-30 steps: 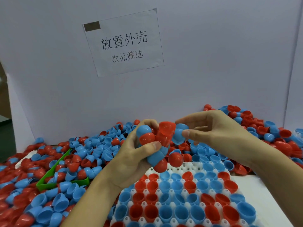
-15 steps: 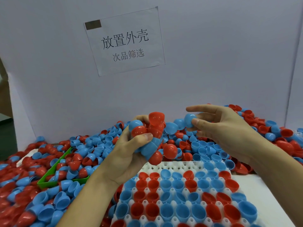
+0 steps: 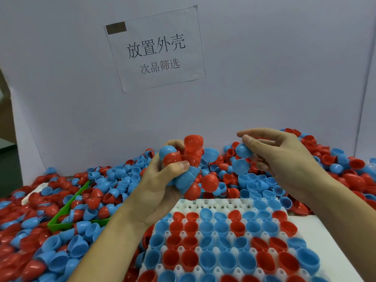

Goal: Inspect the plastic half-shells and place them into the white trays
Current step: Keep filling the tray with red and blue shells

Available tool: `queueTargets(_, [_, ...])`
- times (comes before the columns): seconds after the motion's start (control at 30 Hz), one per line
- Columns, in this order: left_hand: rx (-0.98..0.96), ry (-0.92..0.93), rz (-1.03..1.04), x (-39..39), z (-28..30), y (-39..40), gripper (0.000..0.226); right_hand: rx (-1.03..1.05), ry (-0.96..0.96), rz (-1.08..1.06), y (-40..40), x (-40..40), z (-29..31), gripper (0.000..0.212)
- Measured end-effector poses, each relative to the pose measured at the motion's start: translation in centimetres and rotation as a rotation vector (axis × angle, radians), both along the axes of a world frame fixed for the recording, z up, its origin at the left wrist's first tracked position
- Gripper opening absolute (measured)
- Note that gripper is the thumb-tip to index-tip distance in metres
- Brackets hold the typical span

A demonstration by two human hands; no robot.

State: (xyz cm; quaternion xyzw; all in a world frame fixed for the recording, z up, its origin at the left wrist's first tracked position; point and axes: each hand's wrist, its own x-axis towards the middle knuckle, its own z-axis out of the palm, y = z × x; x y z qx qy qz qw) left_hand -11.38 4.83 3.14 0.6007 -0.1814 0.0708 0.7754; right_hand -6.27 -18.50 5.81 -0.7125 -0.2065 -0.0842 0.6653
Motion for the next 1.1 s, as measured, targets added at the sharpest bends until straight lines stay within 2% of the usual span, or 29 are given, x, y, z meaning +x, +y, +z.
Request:
queueTargets(0.03, [-0.029,-0.005,-0.038,0.1,-0.2,-0.3,0.035,0.049,0.011,0.025,0.2,-0.1,0.0,0.021])
queueTargets(0.1, [-0.006,0.009,0.019,0.2,-0.5,-1.0,0.024,0.127,0.020,0.079,0.8,-0.4,0.0,0.022])
queueTargets(0.2, [-0.005,0.088,0.168,0.6,-0.6,-1.7,0.022,0.157,-0.016,0.142,1.4,-1.1,0.5,0.027])
queueTargets(0.27, [-0.052,0.133,0.194,0.7,-0.7,-1.9,0.020,0.145,-0.058,0.156,1.5,-1.5,0.7,0.030])
queueTargets(0.37, [-0.134,0.229,0.214,0.8,-1.1,-2.3,0.015,0.080,-0.170,0.174,1.8,-2.3,0.8,0.031])
queueTargets(0.47, [-0.163,0.277,0.205,0.5,-1.0,-3.0,0.021,-0.054,-0.251,0.232,2.6,-3.3,0.8,0.038])
queueTargets(0.57, [-0.189,0.273,0.202,0.2,-0.9,-3.2,0.050,-0.238,-0.311,0.209,3.4,-3.8,0.6,0.034])
queueTargets(0.67, [-0.163,0.269,0.232,0.2,-0.9,-3.3,0.060,-0.288,-0.317,0.227,3.6,-3.9,0.4,0.021])
queueTargets(0.8, [-0.115,0.259,0.261,0.3,-1.1,-3.5,0.056,-0.318,-0.350,0.197,3.7,-3.8,0.2,0.021])
queueTargets(0.93, [-0.084,0.236,0.277,0.3,-1.2,-3.2,0.036,-0.342,-0.339,0.203,3.8,-3.5,0.2,0.032])
queueTargets(1.03, [-0.049,0.205,0.293,0.1,-1.1,-3.4,0.044,-0.397,-0.348,0.205,3.7,-3.5,0.0,0.038])
queueTargets(1.1, [-0.032,0.198,0.291,0.1,-1.1,-3.6,0.034,-0.426,-0.380,0.204,3.6,-3.6,-0.2,0.036])
